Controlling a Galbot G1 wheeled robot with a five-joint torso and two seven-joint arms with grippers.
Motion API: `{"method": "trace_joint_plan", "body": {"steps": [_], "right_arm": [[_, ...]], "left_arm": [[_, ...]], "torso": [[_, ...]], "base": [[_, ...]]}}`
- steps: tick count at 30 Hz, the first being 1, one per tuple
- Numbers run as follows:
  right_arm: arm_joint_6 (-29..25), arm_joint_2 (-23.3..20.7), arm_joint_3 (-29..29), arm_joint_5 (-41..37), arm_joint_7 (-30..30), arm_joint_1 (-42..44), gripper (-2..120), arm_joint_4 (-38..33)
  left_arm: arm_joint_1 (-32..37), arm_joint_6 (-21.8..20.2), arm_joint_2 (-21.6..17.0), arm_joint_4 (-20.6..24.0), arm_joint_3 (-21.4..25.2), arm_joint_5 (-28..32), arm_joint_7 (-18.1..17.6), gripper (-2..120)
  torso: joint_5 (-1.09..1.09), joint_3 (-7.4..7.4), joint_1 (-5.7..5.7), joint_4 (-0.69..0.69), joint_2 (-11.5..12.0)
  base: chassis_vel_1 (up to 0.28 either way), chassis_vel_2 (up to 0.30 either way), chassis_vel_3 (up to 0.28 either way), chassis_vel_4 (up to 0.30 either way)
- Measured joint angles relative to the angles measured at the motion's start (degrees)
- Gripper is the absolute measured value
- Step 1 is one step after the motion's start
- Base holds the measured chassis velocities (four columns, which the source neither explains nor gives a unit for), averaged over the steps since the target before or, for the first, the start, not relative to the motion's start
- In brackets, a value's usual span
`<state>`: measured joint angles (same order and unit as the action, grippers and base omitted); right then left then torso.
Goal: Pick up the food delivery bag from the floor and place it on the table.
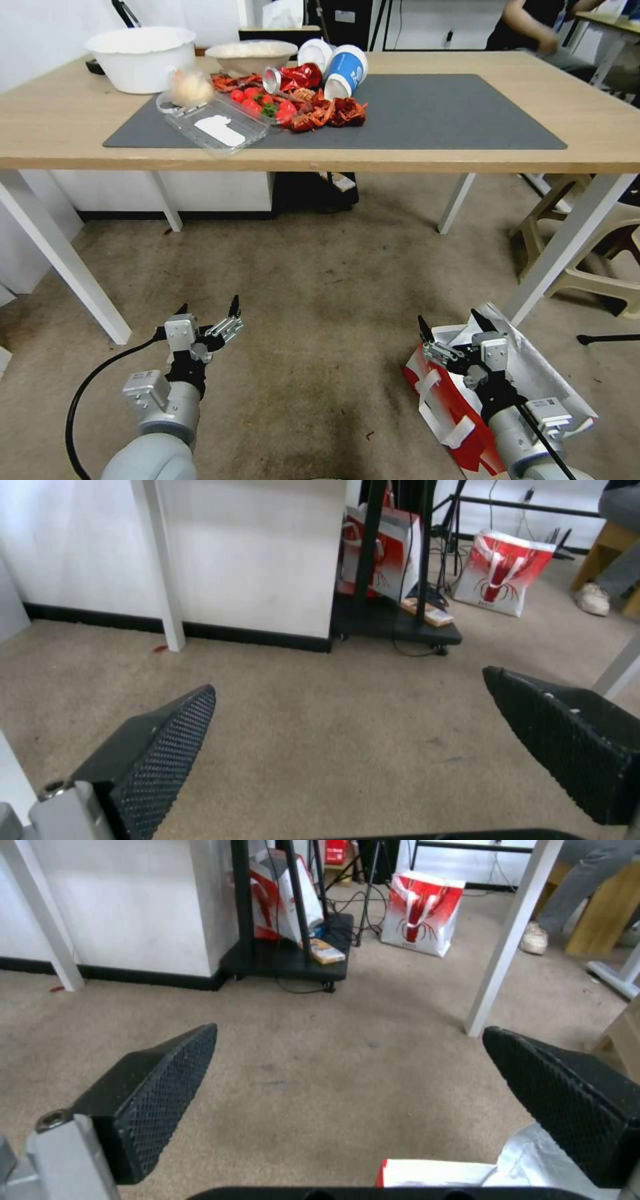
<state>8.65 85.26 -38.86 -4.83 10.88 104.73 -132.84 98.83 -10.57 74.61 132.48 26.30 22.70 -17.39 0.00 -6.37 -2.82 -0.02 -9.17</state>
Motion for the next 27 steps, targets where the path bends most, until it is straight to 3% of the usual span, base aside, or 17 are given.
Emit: {"method": "trace_joint_plan", "body": {"steps": [10, 27], "right_arm": [[0.0, 0.0, 0.0, 0.0, 0.0, 0.0, 100, 0.1], [-0.1, -0.2, -0.1, 0.3, 0.0, 0.5, 100, 0.2]], "left_arm": [[-0.1, 0.0, 0.0, -0.1, 0.0, 0.0, 0.0, 100], [0.0, 0.4, 0.1, -1.0, -0.2, -0.1, 0.1, 100]], "torso": [[0.00, 1.35, 0.32, 0.00, 1.7], [0.00, 6.10, 0.69, 0.00, 6.8]], "base": [[0.000, 0.000, 0.000, 0.000], [0.000, 0.000, 0.000, 0.000]]}}
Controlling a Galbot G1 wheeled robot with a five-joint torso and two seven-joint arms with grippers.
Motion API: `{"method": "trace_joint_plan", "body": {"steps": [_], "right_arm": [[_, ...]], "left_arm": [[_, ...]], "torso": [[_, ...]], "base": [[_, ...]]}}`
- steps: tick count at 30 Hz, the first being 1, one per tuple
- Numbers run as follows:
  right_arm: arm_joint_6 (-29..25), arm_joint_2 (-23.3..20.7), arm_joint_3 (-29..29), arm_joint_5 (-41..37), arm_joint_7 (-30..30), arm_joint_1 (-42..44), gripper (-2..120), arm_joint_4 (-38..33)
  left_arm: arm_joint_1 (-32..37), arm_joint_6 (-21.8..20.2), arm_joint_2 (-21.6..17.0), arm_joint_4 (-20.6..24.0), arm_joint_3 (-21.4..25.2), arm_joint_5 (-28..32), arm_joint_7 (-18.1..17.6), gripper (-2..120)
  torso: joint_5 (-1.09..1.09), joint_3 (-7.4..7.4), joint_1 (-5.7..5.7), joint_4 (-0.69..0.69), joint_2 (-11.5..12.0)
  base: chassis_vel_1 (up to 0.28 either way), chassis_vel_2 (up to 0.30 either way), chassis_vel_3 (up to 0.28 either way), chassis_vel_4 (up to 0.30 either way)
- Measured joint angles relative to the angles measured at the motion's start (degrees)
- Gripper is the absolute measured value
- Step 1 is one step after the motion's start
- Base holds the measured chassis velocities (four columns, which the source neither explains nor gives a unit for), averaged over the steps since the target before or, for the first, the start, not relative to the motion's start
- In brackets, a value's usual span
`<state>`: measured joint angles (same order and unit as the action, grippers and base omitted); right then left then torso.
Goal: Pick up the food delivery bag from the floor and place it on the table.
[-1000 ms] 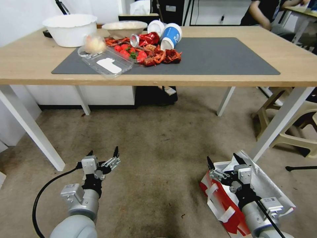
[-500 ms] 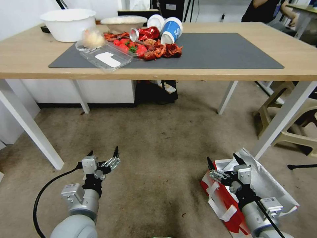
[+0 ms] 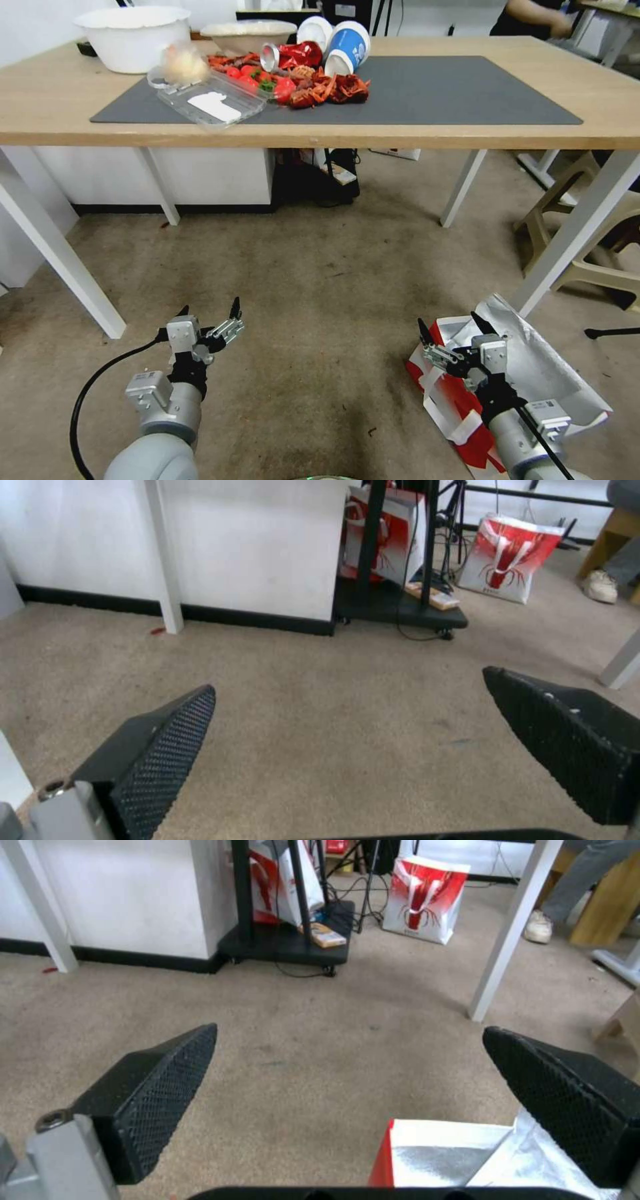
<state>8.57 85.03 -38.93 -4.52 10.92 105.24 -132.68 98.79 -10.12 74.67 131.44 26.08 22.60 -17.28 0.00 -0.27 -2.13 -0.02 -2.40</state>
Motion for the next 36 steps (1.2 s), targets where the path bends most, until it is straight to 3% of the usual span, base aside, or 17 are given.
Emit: {"method": "trace_joint_plan", "body": {"steps": [13, 26, 34, 36], "right_arm": [[-0.2, 0.0, 0.0, 0.2, 0.1, 0.1, 100, 0.1], [-0.4, -1.5, -1.2, -0.7, 0.4, -0.2, 100, -0.2], [0.5, -6.6, -5.6, -5.7, 0.6, -2.6, 100, 0.6], [0.7, -11.9, -9.8, -8.5, 2.0, -4.3, 100, 3.9]], "left_arm": [[0.1, 0.4, 0.2, -0.2, 0.0, -0.1, 0.2, 100], [0.3, 3.7, 0.0, -1.7, 0.8, -2.0, 3.3, 100], [0.9, 3.6, 0.0, -1.5, 0.8, -2.4, 4.1, 100], [1.0, 3.7, 0.0, -1.5, 0.9, -2.6, 4.2, 100]], "torso": [[0.00, 0.27, 0.28, 0.00, 1.2], [0.00, 0.27, 0.26, 0.00, 0.9], [0.01, 0.27, 0.23, 0.00, 0.8], [0.02, 0.27, 0.22, 0.00, 0.7]], "base": [[0.000, 0.000, 0.000, 0.000], [0.000, 0.000, 0.000, 0.000], [0.000, 0.000, 0.000, 0.000], [0.000, 0.000, 0.000, 0.000]]}}
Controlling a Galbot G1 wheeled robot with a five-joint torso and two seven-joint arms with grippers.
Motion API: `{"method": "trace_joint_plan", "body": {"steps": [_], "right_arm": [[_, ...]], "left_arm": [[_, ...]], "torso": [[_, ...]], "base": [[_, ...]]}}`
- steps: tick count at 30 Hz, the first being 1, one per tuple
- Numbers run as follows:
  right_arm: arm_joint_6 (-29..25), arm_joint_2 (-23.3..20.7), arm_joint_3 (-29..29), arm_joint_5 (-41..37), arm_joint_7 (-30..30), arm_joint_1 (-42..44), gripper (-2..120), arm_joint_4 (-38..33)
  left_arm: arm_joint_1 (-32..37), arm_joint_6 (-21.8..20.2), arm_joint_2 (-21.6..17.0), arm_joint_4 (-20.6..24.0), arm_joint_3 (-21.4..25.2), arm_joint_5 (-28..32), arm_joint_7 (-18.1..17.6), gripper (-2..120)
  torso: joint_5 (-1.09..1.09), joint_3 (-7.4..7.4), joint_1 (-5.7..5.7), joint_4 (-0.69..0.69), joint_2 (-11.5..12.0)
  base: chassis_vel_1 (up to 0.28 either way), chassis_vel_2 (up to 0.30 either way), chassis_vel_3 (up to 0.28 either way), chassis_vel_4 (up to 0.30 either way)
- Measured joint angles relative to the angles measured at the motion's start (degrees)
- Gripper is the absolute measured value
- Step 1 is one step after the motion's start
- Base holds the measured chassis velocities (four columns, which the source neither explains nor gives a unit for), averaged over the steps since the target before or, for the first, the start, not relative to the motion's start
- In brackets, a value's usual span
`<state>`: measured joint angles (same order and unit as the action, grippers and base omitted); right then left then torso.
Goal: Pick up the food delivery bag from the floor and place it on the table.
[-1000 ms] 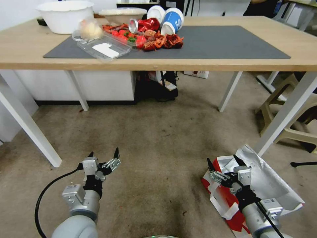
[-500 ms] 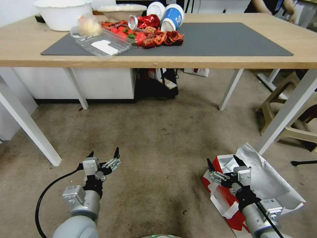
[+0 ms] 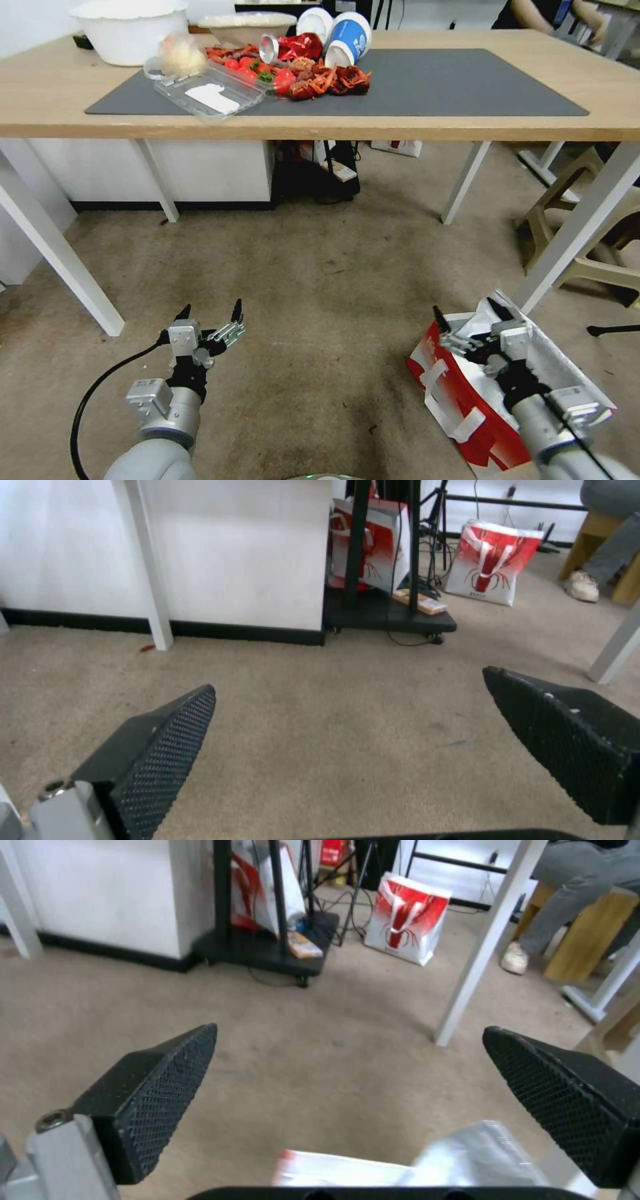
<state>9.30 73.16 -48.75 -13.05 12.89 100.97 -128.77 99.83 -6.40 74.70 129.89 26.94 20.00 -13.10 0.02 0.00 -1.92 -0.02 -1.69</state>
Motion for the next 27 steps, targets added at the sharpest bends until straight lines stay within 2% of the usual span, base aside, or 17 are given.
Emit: {"method": "trace_joint_plan", "body": {"steps": [1, 2, 6, 7, 10, 14, 16, 17, 20, 25, 27], "right_arm": [[-0.1, -1.8, -1.3, -0.8, 1.4, -0.6, 100, 1.6], [-0.1, -1.8, -1.3, -0.8, 1.4, -0.6, 100, 1.6], [-1.5, -9.6, -5.5, -3.2, 6.2, -4.8, 100, 10.0], [-1.5, -9.6, -5.5, -3.2, 6.2, -4.8, 100, 10.0], [-2.2, -15.2, -6.1, -5.2, 8.2, -9.1, 100, 16.2], [-2.9, -18.6, -5.9, -5.6, 10.0, -11.3, 100, 20.2], [-3.9, -22.0, -4.9, -5.7, 11.6, -13.0, 100, 24.3], [-3.9, -22.0, -4.9, -5.7, 11.6, -13.0, 100, 24.3], [-5.9, -25.8, -2.9, -5.4, 13.9, -15.3, 100, 30.4], [-7.7, -28.0, -0.9, -4.7, 17.0, -18.1, 100, 36.1], [-9.6, -29.2, 0.2, -4.7, 20.6, -19.9, 100, 39.8]], "left_arm": [[0.1, 0.0, 0.0, 0.0, 0.0, -0.1, 0.1, 100], [0.1, 0.0, 0.0, 0.0, 0.0, -0.1, 0.1, 100], [0.4, -0.1, 0.1, -0.1, 0.0, -0.8, 0.2, 100], [0.4, -0.1, 0.1, -0.1, 0.0, -0.8, 0.2, 100], [0.5, 0.0, 0.4, -0.1, 0.0, -1.7, 1.2, 100], [0.7, 0.0, 0.8, -0.1, 0.0, -2.2, 1.5, 100], [0.8, 0.0, 1.0, -0.2, 0.0, -2.8, 1.6, 100], [0.8, 0.0, 1.0, -0.2, 0.0, -2.8, 1.6, 100], [1.1, 0.3, 1.1, -0.4, -0.1, -3.0, 1.6, 100], [1.5, 0.8, 1.0, -0.5, -0.2, -3.2, 1.5, 100], [1.4, 0.8, 0.7, -0.5, 0.0, -3.1, 1.3, 100]], "torso": [[0.00, 0.00, 0.00, 0.00, 0.0], [0.00, 0.00, 0.00, 0.00, 0.0], [0.01, 0.00, -0.01, 0.00, -0.1], [0.01, 0.00, -0.01, 0.00, -0.1], [0.00, 0.00, -0.02, 0.01, -0.1], [-0.01, 0.00, -0.02, 0.01, -0.1], [-0.01, 0.00, -0.02, 0.00, -0.1], [-0.01, 0.00, -0.02, 0.00, -0.1], [-0.01, 0.00, -0.02, 0.00, -0.1], [0.00, 0.00, -0.02, 0.01, -0.2], [-0.01, 0.00, -0.02, 0.00, -0.2]], "base": [[0.000, 0.000, 0.000, 0.000], [0.000, 0.000, 0.000, 0.000], [0.000, 0.000, 0.000, 0.000], [0.000, 0.000, 0.000, 0.000], [0.000, 0.000, 0.000, 0.000], [0.000, 0.000, 0.000, 0.000], [0.000, 0.000, 0.000, 0.000], [0.000, 0.000, 0.000, 0.000], [0.000, 0.000, 0.000, 0.000], [0.000, 0.000, 0.000, 0.000], [0.000, 0.000, 0.000, 0.000]]}}
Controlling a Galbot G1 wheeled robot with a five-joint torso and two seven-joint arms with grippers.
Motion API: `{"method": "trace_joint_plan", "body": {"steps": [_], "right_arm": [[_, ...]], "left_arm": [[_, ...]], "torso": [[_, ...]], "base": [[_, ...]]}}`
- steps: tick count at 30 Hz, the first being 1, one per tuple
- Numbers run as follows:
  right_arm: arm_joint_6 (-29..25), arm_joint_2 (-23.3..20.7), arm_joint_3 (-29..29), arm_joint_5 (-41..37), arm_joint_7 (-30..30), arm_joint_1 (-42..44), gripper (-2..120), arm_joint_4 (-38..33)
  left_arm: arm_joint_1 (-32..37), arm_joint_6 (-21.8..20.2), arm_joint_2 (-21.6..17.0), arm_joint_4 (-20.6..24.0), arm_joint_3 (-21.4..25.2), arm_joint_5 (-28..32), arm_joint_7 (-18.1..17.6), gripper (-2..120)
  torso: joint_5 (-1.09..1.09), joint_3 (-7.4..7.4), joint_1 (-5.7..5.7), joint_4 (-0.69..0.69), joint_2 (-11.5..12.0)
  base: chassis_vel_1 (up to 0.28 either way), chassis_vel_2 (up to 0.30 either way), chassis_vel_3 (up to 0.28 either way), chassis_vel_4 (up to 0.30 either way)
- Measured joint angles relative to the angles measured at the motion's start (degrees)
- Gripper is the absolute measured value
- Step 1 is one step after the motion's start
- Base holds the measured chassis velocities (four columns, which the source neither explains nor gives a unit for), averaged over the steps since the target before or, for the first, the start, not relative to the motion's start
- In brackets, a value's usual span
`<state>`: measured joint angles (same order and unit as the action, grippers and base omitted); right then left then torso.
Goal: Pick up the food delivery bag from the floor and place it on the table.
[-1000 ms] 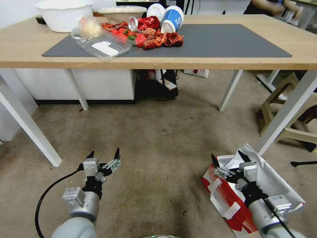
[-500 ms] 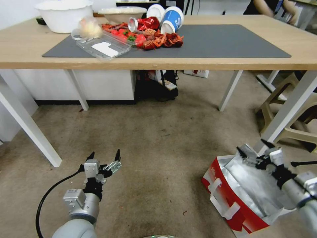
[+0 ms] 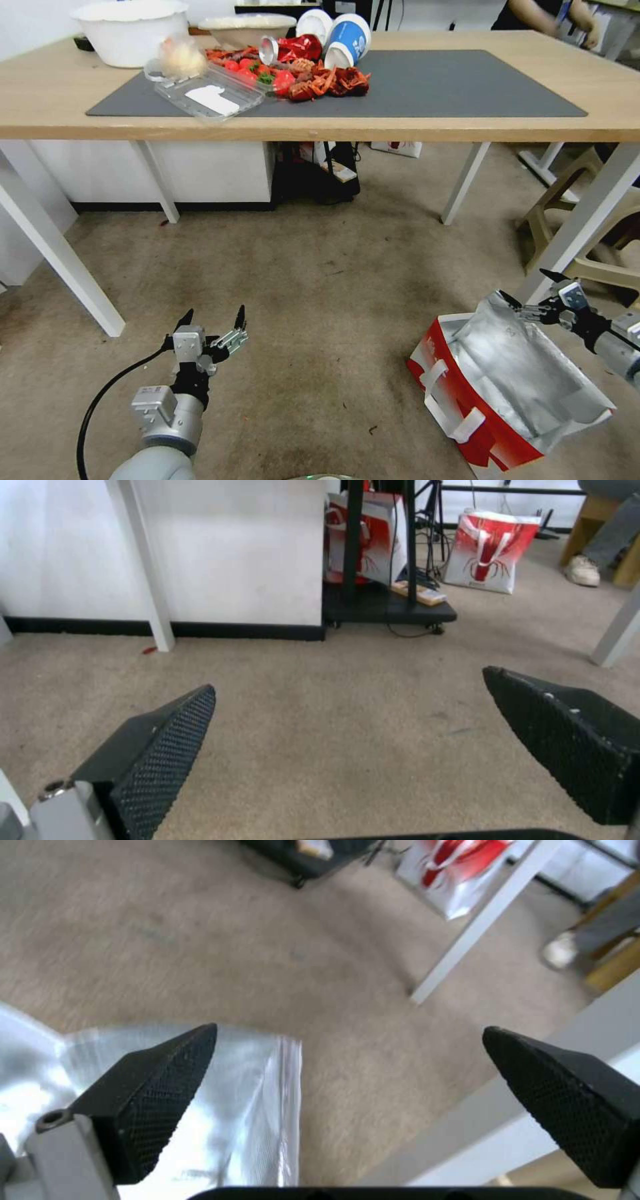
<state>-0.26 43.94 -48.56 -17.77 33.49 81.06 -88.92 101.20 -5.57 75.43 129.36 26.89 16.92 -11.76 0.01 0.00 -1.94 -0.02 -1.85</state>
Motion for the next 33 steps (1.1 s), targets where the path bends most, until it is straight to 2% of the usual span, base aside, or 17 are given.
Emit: {"method": "trace_joint_plan", "body": {"steps": [7, 15, 23, 30, 33], "right_arm": [[-3.6, -1.7, 2.9, 1.6, 5.8, -3.3, 100, 6.5], [-5.4, -2.0, 8.0, 2.9, 8.2, -7.8, 100, 11.7], [-5.6, -1.4, 13.1, 4.9, 8.5, -12.4, 100, 15.0], [-4.5, -0.2, 14.6, 7.3, 9.0, -14.4, 100, 16.7], [-4.0, -0.2, 14.9, 7.5, 9.0, -14.8, 94, 17.4]], "left_arm": [[-0.1, 0.3, 0.0, -0.4, 0.8, 0.2, -0.4, 100], [0.3, 1.3, 1.3, -1.7, 0.0, -0.8, -0.6, 100], [0.5, 1.6, 1.5, -2.4, 0.3, -1.5, -0.3, 100], [0.6, 1.8, 1.5, -2.6, 0.5, -1.6, -0.1, 100], [0.6, 1.9, 1.6, -2.6, 0.6, -1.6, -0.1, 100]], "torso": [[0.00, 0.00, -0.01, 0.00, 0.0], [-0.02, 0.00, -0.01, 0.01, 0.0], [-0.01, 0.00, -0.01, 0.01, 0.0], [-0.02, 0.00, -0.01, 0.01, 0.0], [-0.02, 0.00, -0.01, 0.00, -0.1]], "base": [[0.000, 0.000, 0.000, 0.000], [0.000, 0.000, 0.000, 0.000], [0.000, 0.000, 0.000, 0.000], [0.000, 0.000, 0.000, 0.000], [0.000, 0.000, 0.000, 0.000]]}}
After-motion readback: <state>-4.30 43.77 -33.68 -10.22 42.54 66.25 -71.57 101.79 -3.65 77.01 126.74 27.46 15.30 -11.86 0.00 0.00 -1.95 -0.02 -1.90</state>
